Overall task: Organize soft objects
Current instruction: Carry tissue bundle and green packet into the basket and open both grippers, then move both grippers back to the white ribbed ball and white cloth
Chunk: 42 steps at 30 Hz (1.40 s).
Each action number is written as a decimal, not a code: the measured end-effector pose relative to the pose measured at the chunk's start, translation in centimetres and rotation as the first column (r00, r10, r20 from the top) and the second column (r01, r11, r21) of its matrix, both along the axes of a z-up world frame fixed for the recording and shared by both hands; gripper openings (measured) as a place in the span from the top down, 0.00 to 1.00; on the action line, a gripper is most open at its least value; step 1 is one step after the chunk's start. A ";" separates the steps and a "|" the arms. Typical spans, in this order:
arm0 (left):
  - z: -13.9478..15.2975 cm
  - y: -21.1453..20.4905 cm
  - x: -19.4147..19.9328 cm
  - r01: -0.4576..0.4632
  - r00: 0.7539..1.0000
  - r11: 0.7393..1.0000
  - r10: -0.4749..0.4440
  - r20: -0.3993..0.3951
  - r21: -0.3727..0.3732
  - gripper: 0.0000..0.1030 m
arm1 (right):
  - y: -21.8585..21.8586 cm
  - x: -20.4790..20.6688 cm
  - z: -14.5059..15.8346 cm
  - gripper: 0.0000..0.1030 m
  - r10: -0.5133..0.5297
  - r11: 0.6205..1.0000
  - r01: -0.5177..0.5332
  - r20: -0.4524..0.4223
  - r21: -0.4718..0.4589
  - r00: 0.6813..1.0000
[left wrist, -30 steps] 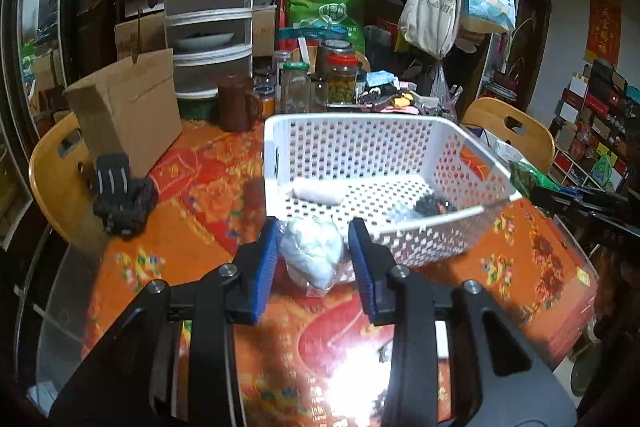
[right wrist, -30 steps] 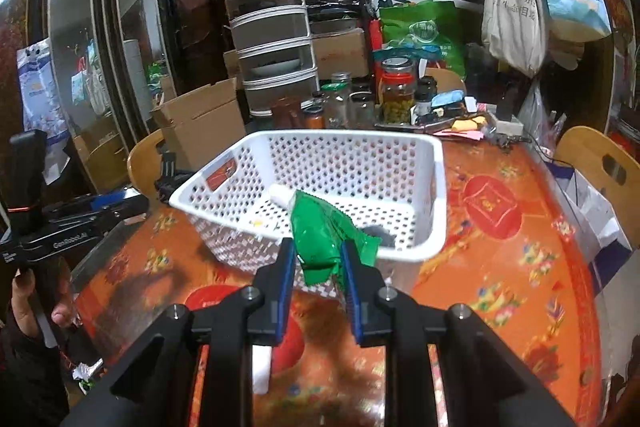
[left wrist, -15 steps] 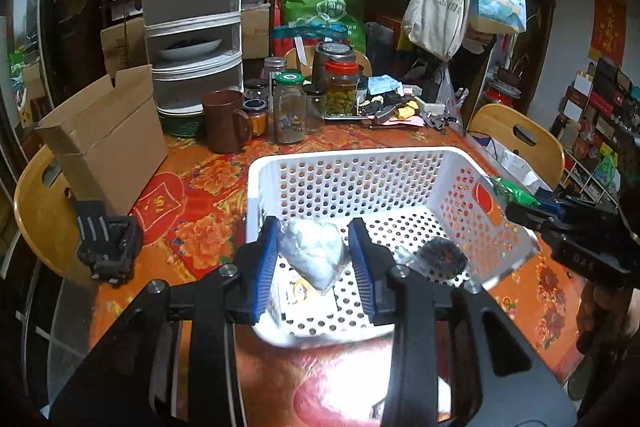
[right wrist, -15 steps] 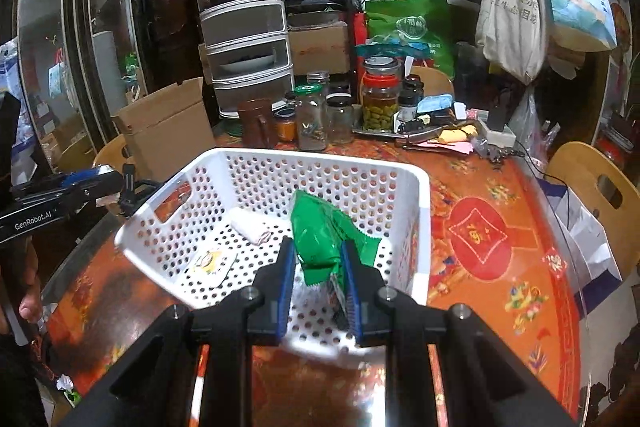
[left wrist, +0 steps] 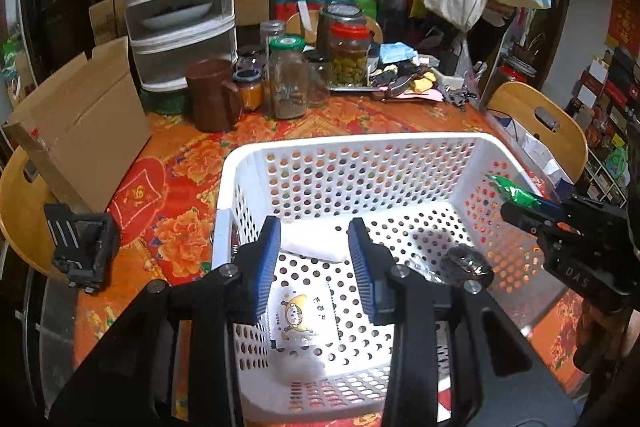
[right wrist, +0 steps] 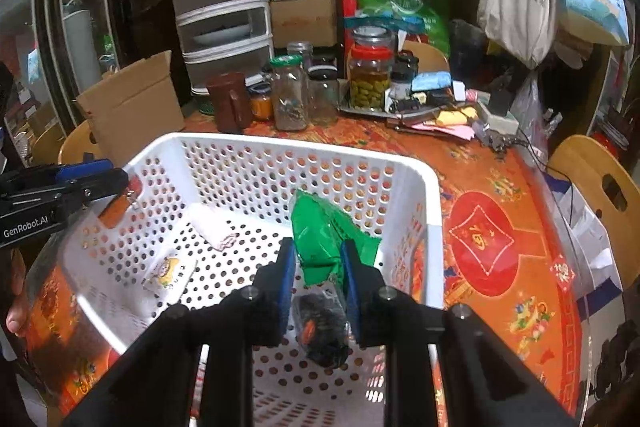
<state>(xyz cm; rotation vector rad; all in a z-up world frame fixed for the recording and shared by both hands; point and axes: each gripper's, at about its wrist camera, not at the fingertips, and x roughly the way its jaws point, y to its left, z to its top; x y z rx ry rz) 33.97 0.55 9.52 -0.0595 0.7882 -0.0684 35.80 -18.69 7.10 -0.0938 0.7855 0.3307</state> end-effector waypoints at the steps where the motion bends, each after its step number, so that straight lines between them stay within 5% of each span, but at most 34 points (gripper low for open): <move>1: -0.3 0.1 0.2 -0.002 1.000 1.000 0.002 -0.007 -0.002 0.68 | 0.0 0.2 -0.2 0.79 -0.001 1.000 0.001 -0.003 -0.005 1.000; 10: -1.7 0.7 0.5 -0.010 1.000 1.000 0.010 -0.019 0.009 0.66 | 0.4 0.9 -1.6 0.77 -0.003 0.999 0.002 -0.045 -0.032 0.999; 14: -1.7 0.4 0.2 -0.005 1.000 1.000 0.005 -0.006 0.026 0.41 | 0.5 0.8 -1.7 0.70 -0.011 1.000 0.010 -0.036 -0.022 0.999; 18: -1.4 0.4 -0.3 -0.011 1.000 0.999 0.010 0.013 0.032 0.25 | 0.3 0.7 -1.3 0.43 -0.019 1.000 0.019 -0.025 -0.005 1.000; 27: -0.6 0.4 -2.4 -0.012 0.998 0.998 0.009 0.055 0.061 0.00 | 0.2 -0.8 -0.4 0.11 -0.022 1.000 0.022 0.017 0.007 1.000; 30: -0.2 0.1 -4.0 -0.017 0.997 0.996 0.010 0.080 0.087 0.00 | 0.3 -1.9 -0.1 0.00 -0.019 1.000 0.020 0.037 -0.006 0.999; 42: 0.2 1.5 -12.0 -0.029 0.993 0.999 0.026 0.117 0.024 0.00 | -0.7 -6.7 1.1 0.00 -0.033 0.999 0.032 0.098 0.016 0.995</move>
